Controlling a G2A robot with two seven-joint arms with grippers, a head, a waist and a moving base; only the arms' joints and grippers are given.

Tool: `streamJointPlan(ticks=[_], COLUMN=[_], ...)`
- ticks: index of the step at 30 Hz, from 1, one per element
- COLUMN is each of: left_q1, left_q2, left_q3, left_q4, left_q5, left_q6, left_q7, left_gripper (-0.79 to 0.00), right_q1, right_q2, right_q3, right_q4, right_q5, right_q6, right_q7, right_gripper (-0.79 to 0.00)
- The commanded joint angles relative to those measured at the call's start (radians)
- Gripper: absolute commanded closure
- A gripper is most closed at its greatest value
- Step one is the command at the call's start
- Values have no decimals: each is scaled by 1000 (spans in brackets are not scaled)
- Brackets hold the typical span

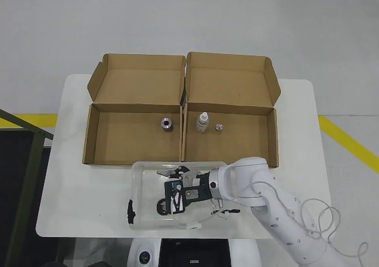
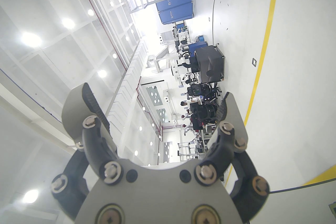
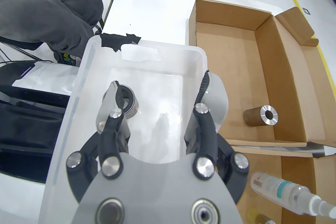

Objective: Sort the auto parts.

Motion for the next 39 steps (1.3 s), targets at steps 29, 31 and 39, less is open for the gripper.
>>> streamJointPlan(ticks=[29,31,39], left_q1=[0,0,0], left_q2=[0,0,0], left_q3=[0,0,0], left_q4=[0,0,0], left_q5=[0,0,0], left_q6=[0,0,0], left_q7=[0,0,0], left_gripper=[-785,-785,-785], right_q1=[13,23,56], right_q2=[12,9,-1], right_q3=[-147,-161,-201], right_q4=[132,143,189], right_q5=[-170,-177,-182], right_q6=[15,20,39], right_q7=[-60,-66,-95], right_gripper=[-548,-548,-542])
